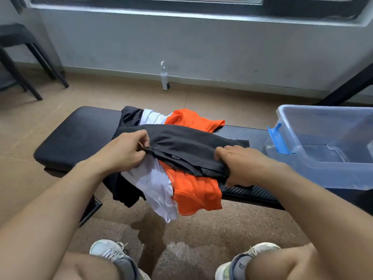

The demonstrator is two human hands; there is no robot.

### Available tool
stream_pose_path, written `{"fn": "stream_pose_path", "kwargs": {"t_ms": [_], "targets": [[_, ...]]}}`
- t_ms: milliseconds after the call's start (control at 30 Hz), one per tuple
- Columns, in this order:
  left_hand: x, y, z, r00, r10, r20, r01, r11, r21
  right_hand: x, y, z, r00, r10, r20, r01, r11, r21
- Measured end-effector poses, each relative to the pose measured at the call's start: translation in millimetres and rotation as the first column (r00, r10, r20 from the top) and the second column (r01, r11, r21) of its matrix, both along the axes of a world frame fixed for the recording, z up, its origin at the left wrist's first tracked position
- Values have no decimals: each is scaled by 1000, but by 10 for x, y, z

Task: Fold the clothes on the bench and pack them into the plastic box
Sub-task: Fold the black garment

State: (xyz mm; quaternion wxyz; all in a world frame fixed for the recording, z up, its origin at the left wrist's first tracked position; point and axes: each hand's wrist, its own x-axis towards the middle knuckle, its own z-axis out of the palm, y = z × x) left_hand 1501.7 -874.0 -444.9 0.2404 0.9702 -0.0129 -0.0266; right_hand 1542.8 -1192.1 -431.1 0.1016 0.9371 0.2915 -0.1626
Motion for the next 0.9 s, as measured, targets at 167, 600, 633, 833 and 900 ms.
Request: {"fn": "stream_pose_path", "kwargs": {"t_ms": [167, 600, 633, 833, 900], "targets": [[-23, 33, -51, 1000, -5, -27, 7, 999, 52, -44, 170, -244, 1000, 28, 8, -28, 995, 91], [-20, 97, -92, 987, 159, 32, -158, 986, -48, 170, 60, -220, 967, -156, -200, 206, 942, 264], [-18, 88, -77, 984, 172, 53, -169, 984, -55, 204, 39, -215, 957, -174, -231, 241, 921, 306], [13, 105, 75, 971, 166, 172, -155, 985, -75, 283, -9, -40, 919, -328, -220, 392, 693, 605], [15, 131, 212, 971, 129, 201, -106, 987, -121, 289, -36, 134, 937, -317, -145, 337, 716, 612]]}}
